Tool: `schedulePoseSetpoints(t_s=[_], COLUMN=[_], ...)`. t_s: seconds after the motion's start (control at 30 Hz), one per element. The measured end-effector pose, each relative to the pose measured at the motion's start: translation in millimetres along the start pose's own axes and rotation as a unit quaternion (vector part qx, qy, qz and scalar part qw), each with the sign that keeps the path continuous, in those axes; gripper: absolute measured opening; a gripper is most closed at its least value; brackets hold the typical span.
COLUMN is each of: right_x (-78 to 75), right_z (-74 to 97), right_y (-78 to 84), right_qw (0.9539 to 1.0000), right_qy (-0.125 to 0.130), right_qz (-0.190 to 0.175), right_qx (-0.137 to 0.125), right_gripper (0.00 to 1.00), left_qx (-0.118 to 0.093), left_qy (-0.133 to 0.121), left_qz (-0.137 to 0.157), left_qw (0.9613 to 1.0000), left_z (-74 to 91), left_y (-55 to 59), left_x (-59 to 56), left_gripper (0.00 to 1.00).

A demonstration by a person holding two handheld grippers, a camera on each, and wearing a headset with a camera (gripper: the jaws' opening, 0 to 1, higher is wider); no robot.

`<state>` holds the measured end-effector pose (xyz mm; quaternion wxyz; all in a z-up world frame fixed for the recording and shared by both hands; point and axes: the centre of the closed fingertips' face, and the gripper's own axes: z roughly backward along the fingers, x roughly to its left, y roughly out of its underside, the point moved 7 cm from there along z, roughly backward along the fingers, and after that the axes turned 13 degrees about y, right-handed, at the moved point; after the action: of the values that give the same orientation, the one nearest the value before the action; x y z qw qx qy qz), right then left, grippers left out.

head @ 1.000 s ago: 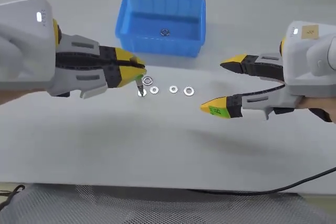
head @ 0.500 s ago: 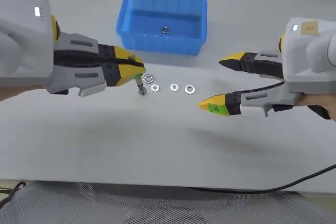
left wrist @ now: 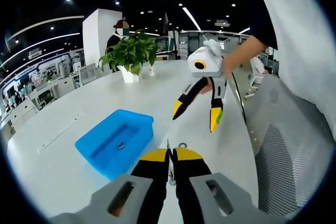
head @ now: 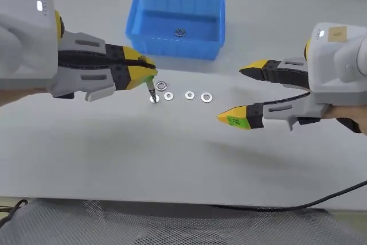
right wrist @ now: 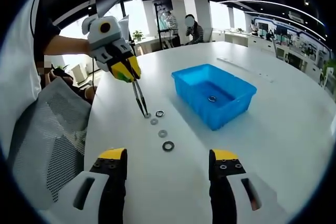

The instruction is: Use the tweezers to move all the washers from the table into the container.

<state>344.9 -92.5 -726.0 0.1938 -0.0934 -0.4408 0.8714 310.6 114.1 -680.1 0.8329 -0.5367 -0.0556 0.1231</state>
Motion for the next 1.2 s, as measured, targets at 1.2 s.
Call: schedulePoseSetpoints(t_s=[1.2], right_x=[31.0], right_z=[-40.1], right_y=[-28.5], right_qw=[0.9932], right_qy=[-0.094], right_qz=[0.067], right_qx=[-0.011], right_gripper=[0.54], left_qx=[0.025], left_qy=[0.027], left_qz=[0.0], left_qw=[0.9993], left_z=[-0.7], left_y=[-1.0], left_x=[-5.8], left_gripper=[0.06])
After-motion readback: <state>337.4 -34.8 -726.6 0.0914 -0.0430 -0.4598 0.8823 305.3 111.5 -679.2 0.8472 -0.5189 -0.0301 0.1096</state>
